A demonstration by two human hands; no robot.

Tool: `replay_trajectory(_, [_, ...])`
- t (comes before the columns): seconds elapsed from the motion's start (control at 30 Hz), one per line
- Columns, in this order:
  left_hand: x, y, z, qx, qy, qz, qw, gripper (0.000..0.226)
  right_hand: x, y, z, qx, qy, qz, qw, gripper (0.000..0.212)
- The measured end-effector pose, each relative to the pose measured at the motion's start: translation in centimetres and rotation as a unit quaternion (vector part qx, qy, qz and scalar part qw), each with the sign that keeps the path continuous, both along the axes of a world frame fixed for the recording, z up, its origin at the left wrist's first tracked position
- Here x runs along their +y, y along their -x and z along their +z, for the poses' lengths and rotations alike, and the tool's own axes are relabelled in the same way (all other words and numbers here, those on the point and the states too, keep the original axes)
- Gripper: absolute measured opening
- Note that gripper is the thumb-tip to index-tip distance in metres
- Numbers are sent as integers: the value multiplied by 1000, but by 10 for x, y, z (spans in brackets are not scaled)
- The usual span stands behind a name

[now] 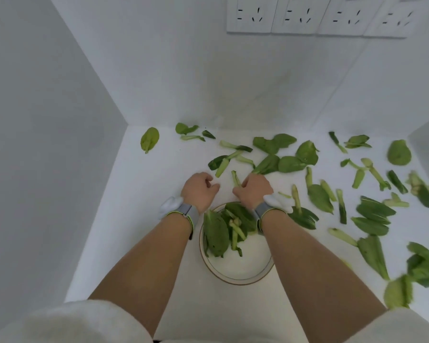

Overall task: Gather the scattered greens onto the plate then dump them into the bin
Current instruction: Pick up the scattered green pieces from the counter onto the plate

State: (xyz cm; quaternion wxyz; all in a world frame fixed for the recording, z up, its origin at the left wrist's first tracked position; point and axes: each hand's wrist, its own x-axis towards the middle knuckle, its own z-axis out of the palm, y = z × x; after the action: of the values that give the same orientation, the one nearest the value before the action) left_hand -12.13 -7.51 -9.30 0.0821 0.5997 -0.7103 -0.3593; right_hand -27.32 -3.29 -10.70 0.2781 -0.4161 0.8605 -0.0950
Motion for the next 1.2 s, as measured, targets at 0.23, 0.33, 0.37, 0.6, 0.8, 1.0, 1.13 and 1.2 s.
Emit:
replay_trajectory(0.23, [-26, 34, -16, -109, 36, 19, 993, 30, 0, 1, 4, -14, -8, -3, 1000, 22])
replay_trajectory(0.33, [-33, 40, -20, -130, 28, 7, 991, 29, 0, 1, 3, -20, -4, -16, 1000, 27])
replay_trajectory(0.37, [-36, 42, -22, -137, 24, 8, 990, 29, 0, 1, 2, -18, -3, -18, 1000, 28])
replay_trajectory(0.6, [-37, 42, -22, -121, 9, 37, 992, 23, 2, 1, -2, -22, 17, -19, 999, 23])
replay_trajectory(0.8, [-21, 11, -20, 53, -10, 13, 998, 4, 22, -1, -4, -68, 131, -88, 985, 21])
replay_trajectory(1.0, [6, -4, -4, 128, -22, 26, 991, 13, 59, 6, -4, -43, 220, -23, 974, 22])
replay_trajectory(1.13, [35, -7, 3, 144, -6, 25, 989, 13, 83, 8, -7, -8, 263, 42, 964, 27])
replay_trajectory(1.2, [54, -10, 9, 120, 29, 15, 992, 14, 98, 6, -9, 15, 285, 75, 955, 26])
